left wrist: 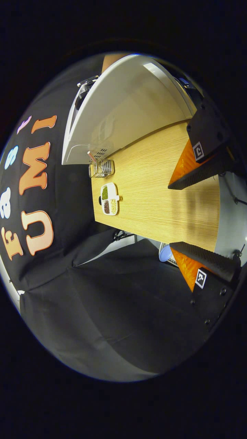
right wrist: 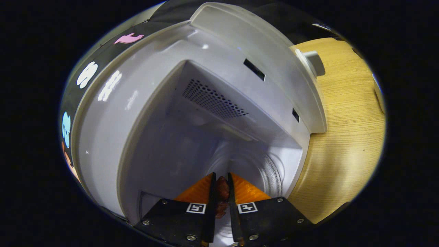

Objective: Open the microwave oven with the left hand, put the food in, and close the microwave oven.

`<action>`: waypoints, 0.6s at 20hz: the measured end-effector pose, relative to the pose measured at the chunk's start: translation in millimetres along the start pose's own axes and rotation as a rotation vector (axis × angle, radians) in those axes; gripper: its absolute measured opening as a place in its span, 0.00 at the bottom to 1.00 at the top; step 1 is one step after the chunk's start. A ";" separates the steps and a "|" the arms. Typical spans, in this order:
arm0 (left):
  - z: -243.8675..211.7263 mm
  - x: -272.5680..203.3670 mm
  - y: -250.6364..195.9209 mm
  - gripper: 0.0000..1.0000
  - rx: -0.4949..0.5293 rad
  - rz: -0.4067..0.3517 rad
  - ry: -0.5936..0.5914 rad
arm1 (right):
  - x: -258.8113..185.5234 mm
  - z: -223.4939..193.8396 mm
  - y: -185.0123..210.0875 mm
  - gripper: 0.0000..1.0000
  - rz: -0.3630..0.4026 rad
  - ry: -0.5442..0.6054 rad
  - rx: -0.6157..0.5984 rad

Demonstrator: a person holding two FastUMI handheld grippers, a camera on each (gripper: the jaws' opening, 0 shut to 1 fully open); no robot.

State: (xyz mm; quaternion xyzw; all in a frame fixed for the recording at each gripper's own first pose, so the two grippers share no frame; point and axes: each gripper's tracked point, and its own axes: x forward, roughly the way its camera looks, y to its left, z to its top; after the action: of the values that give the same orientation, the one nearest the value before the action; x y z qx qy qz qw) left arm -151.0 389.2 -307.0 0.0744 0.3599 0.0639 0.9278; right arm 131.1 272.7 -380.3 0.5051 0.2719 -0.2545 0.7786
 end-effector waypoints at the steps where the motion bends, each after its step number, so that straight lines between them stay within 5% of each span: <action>1: 1.1 1.5 0.3 0.98 -0.002 0.002 0.000 | -3.0 -6.2 -12.5 0.25 -0.043 0.026 -0.032; 3: 3.0 7.2 -1.8 0.98 -0.019 -0.004 0.001 | -6.4 -13.5 -20.5 0.44 -0.050 0.077 -0.088; 5: 5.1 12.4 -8.3 0.98 -0.028 -0.017 -0.003 | 0.1 -12.5 -27.6 0.51 -0.039 0.089 -0.177; 7: 9.5 20.0 -19.5 0.98 -0.035 -0.035 -0.008 | 0.8 1.1 -44.1 0.74 -0.049 0.072 -0.291; 12: 24.9 27.5 -77.7 0.89 -0.056 -0.170 -0.031 | -36.4 23.7 -69.8 0.79 -0.007 0.135 -0.535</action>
State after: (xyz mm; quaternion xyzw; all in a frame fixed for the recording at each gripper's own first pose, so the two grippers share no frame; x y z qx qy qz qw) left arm -108.9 315.4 -321.3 0.0184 0.3488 -0.0060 0.9370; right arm 61.9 230.1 -392.7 0.2965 0.3823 -0.1419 0.8636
